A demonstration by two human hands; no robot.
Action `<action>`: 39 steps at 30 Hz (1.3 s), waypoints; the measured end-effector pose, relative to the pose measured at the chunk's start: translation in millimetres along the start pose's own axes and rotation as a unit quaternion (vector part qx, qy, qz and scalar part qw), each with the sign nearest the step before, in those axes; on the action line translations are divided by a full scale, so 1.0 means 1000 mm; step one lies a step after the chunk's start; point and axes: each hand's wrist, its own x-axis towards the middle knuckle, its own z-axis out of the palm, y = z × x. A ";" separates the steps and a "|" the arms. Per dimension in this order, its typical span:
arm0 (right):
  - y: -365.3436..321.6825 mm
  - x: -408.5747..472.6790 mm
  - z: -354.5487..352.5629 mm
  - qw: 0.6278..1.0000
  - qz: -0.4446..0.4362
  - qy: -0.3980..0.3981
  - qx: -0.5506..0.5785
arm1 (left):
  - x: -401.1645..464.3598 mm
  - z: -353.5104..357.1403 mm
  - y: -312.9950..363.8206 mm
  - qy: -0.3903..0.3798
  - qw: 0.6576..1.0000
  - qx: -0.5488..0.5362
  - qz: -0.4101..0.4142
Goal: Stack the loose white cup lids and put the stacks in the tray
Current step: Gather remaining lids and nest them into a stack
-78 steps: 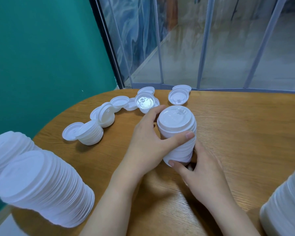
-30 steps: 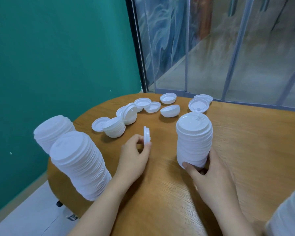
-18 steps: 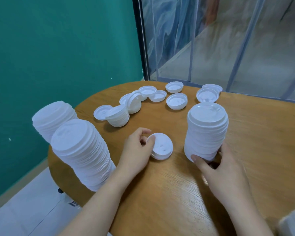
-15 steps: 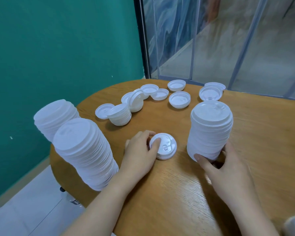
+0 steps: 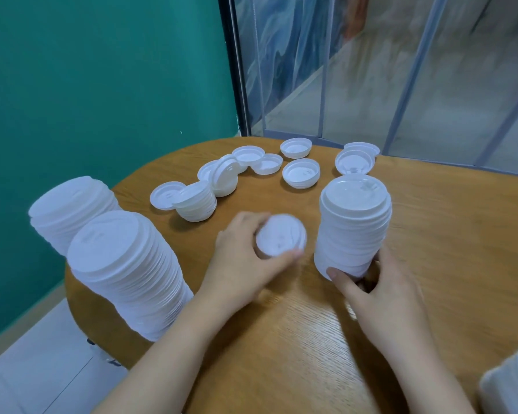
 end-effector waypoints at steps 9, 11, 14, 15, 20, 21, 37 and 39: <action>0.002 0.001 0.001 1.000 -0.003 0.006 -0.005 | 0.028 -0.009 0.087 0.014 0.966 -0.249 0.066; 0.002 0.001 0.001 1.000 -0.006 0.004 -0.005 | 0.031 -0.003 0.096 0.000 0.968 -0.238 0.076; 0.003 0.002 0.001 1.000 -0.007 0.001 -0.010 | 0.034 0.003 0.101 -0.018 0.973 -0.209 0.092; 0.003 0.002 0.000 1.000 -0.006 0.001 -0.011 | 0.034 0.006 0.100 -0.023 0.976 -0.195 0.095; 0.001 0.002 0.000 1.000 -0.006 0.002 -0.013 | 0.033 0.012 0.097 -0.029 0.983 -0.153 0.098; 0.001 0.002 0.000 1.000 -0.004 0.001 -0.013 | 0.032 0.012 0.096 -0.027 0.982 -0.157 0.098; 0.005 0.002 0.000 1.000 -0.004 0.001 -0.005 | 0.033 0.016 0.080 -0.050 0.977 -0.187 0.090; 0.005 0.002 0.001 1.000 -0.002 0.001 -0.005 | 0.033 0.014 0.079 -0.057 0.976 -0.189 0.095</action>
